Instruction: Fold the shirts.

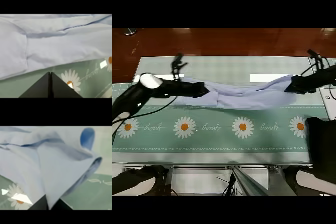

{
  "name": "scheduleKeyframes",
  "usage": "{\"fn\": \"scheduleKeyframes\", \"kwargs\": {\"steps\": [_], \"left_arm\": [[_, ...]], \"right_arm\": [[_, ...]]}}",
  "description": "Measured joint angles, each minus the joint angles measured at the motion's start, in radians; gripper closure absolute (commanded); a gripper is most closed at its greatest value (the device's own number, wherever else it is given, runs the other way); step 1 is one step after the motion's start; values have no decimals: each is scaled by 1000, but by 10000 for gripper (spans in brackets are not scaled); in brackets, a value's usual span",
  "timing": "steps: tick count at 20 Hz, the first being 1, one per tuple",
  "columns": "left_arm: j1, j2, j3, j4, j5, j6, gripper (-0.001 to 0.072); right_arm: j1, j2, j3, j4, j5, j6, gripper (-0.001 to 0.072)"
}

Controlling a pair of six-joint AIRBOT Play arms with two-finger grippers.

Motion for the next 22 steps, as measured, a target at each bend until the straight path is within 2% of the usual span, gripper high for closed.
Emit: {"fn": "scheduleKeyframes", "kwargs": {"steps": [3, 7, 11, 14, 18, 22], "left_arm": [[-159, -170, 217, 138, -1, -119, 685], [-337, -439, 512, 200, -85, -223, 684], [-487, -620, 657, 113, -129, -259, 683], [-564, -685, 692, 24, -168, -252, 683], [-517, -676, 711, -26, -204, -239, 683], [-314, -584, 715, -34, -286, -223, 683]], "right_arm": [[-2, 246, -129, 16, 7, 18, 689], [-3, 496, -227, 42, 32, 73, 689], [-3, 615, -256, 57, 56, 114, 689], [-3, 643, -262, 64, 63, 129, 689], [-3, 657, -266, 70, 64, 137, 689], [11, 640, -266, 125, 49, 135, 688]]}}
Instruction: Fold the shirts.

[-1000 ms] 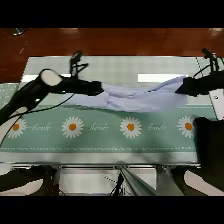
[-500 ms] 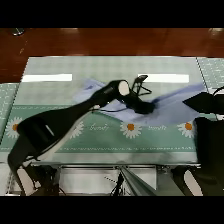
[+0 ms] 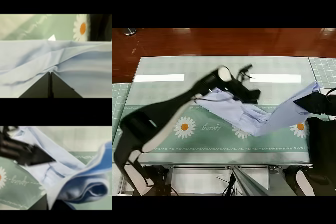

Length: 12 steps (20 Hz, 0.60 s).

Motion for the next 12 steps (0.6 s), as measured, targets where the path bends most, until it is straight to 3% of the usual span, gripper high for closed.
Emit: {"fn": "scheduleKeyframes", "kwargs": {"steps": [6, 9, 12], "left_arm": [[362, 297, -52, 237, -195, 2, 682], [543, 551, -217, 327, -192, 2, 682], [653, 857, -484, 365, -100, 2, 682]], "right_arm": [[263, -166, 69, 90, -150, -7, 689], [423, -339, 187, 105, -224, -7, 688], [564, -558, 342, 110, -283, -7, 688]]}}
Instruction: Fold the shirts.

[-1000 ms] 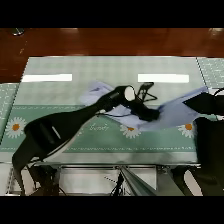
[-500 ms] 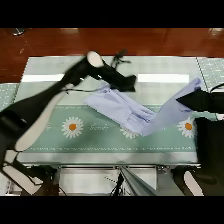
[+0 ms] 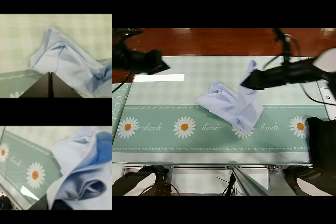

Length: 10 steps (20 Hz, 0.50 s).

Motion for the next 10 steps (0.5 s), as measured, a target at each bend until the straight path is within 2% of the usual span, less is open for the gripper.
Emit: {"fn": "scheduleKeyframes", "kwargs": {"steps": [5, 6, 7, 10], "left_arm": [[53, 423, -463, -47, 91, 3, 682], [56, 480, -542, -66, 103, 3, 682], [60, 529, -618, -93, 125, 2, 682], [64, 601, -782, -140, 179, -1, 682]], "right_arm": [[135, -359, 249, 3, -72, 12, 670], [148, -414, 282, 9, -85, 22, 477], [158, -465, 310, 17, -93, 34, 70], [161, -550, 353, 48, -99, 58, 91]]}}
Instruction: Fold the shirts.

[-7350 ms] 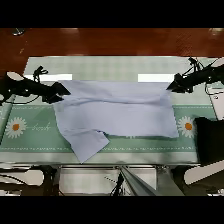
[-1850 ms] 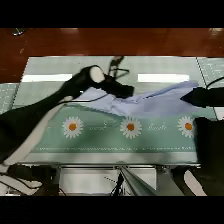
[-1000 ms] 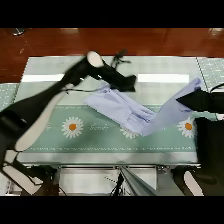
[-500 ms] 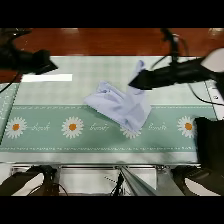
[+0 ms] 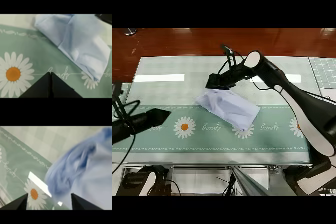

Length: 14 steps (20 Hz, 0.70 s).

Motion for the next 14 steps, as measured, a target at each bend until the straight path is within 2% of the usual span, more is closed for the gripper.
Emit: {"fn": "scheduleKeyframes", "kwargs": {"steps": [2, 4, 7, 9, 11, 14], "left_arm": [[1, 16, -60, -14, 21, 0, 682], [1, 24, -91, -24, 34, 0, 682], [1, 29, -112, -31, 42, 0, 682], [2, 31, -118, -32, 48, 0, 682], [2, 32, -122, -34, 51, 0, 682], [2, 32, -125, -35, 56, 5, 682]], "right_arm": [[-42, 0, 16, 6, 47, 7, 92], [-117, 49, 24, -19, 153, 11, 91], [-254, 212, -6, -193, 339, 16, 91], [-336, 385, -124, -323, 388, 29, 91], [-403, 595, -345, -409, 328, 72, 92], [-439, 902, -780, -443, 115, 235, 92]]}}
